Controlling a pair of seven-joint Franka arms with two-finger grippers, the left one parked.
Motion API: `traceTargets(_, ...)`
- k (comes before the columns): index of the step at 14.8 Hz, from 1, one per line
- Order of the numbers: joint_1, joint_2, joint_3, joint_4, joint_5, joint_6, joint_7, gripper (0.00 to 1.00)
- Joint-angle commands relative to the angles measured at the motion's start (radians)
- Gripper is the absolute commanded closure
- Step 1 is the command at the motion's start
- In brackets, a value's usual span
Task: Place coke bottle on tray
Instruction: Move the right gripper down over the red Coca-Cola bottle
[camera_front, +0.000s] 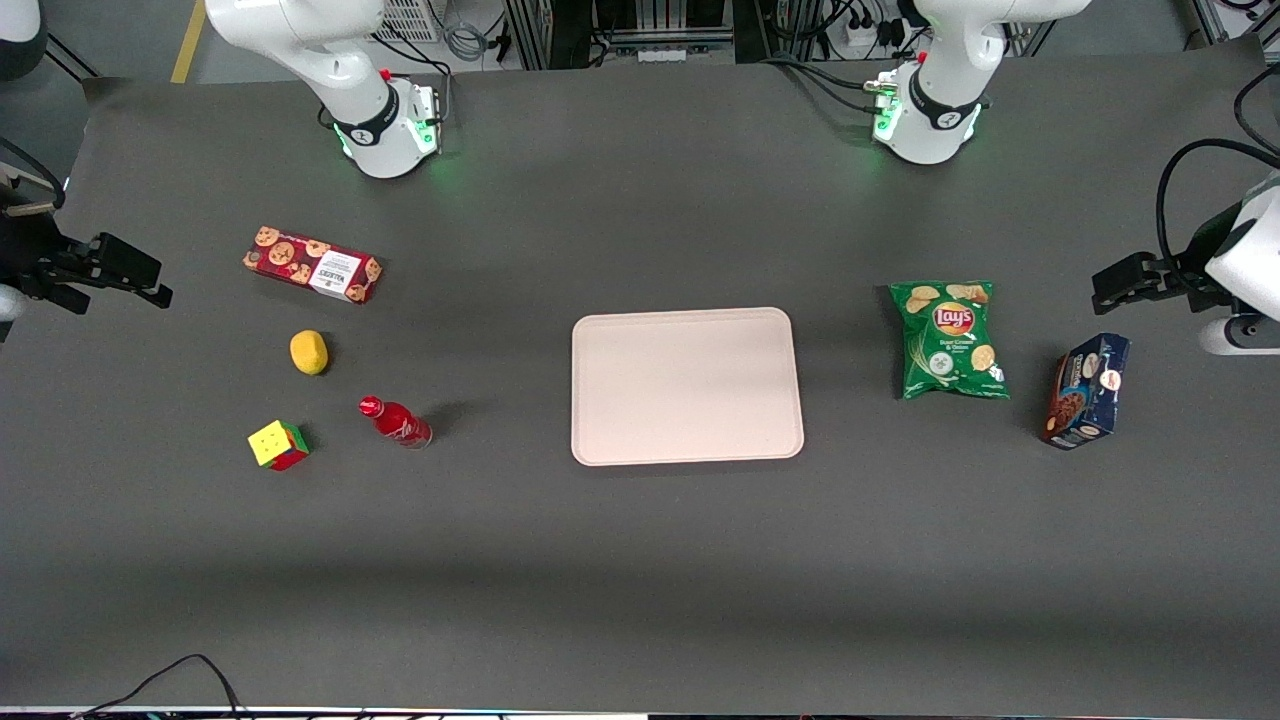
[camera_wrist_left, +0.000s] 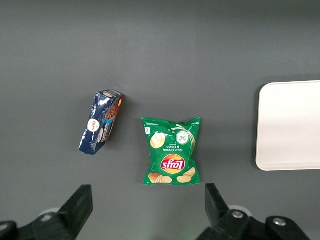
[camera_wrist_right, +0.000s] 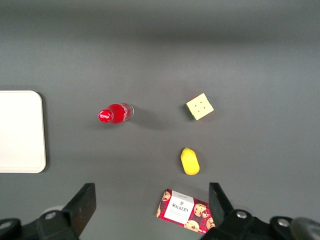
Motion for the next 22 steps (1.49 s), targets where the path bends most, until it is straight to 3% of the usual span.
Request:
traceTargets(1, 0.008, 0.02, -0.002, 0.035, -0.016, -0.027, -0.013, 0.0)
traceTargets(12, 0.024, 0.114, 0.063, 0.038, -0.02, 0.003, 0.005, 0.0)
traceTargets(20, 0.06, 0.162, 0.116, -0.313, -0.054, 0.463, 0.1, 0.0)
traceTargets(22, 0.06, 0.202, 0.132, -0.335, -0.054, 0.516, 0.115, 0.0)
